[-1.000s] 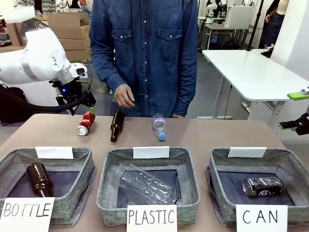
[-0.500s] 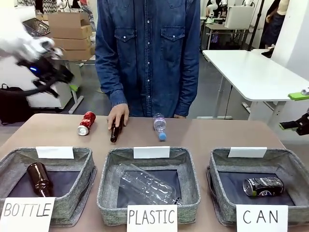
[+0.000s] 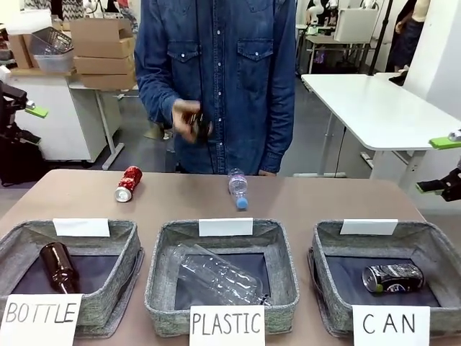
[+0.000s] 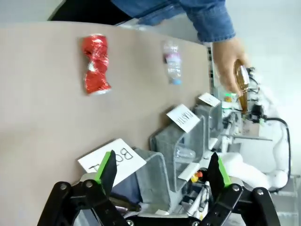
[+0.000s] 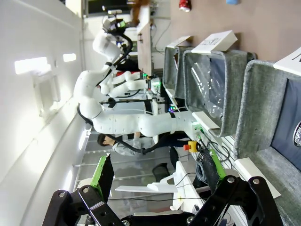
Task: Sort the can waste into the basket.
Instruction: Pick up the can waste from the table and place it in the right Fabric basket.
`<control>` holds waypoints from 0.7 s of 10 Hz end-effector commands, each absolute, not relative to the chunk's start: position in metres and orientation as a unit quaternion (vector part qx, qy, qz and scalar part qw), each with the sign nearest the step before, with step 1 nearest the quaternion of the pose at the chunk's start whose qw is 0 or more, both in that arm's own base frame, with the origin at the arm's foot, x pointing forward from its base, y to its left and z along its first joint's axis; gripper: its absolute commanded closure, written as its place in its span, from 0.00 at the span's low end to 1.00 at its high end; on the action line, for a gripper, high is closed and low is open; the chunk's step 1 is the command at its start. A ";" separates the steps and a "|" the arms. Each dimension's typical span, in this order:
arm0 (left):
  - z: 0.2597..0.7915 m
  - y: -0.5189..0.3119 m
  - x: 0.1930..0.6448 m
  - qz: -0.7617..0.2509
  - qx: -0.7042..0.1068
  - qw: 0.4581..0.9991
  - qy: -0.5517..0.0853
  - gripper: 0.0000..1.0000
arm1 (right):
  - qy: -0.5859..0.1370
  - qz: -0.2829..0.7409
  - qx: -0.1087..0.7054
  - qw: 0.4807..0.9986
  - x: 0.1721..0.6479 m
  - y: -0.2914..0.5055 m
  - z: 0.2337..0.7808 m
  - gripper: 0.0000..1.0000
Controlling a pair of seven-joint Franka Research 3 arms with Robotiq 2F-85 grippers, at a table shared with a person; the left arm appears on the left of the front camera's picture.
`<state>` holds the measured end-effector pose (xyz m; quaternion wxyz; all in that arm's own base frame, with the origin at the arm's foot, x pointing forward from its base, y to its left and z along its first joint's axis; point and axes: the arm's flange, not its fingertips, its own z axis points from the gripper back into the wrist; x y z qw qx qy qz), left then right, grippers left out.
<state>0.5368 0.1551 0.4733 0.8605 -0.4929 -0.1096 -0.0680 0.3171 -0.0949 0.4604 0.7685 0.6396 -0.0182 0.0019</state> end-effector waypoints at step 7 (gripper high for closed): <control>0.518 0.212 0.548 -0.127 -0.587 0.799 -0.033 0.00 | -0.021 0.014 0.638 0.769 0.317 -0.097 0.462 0.00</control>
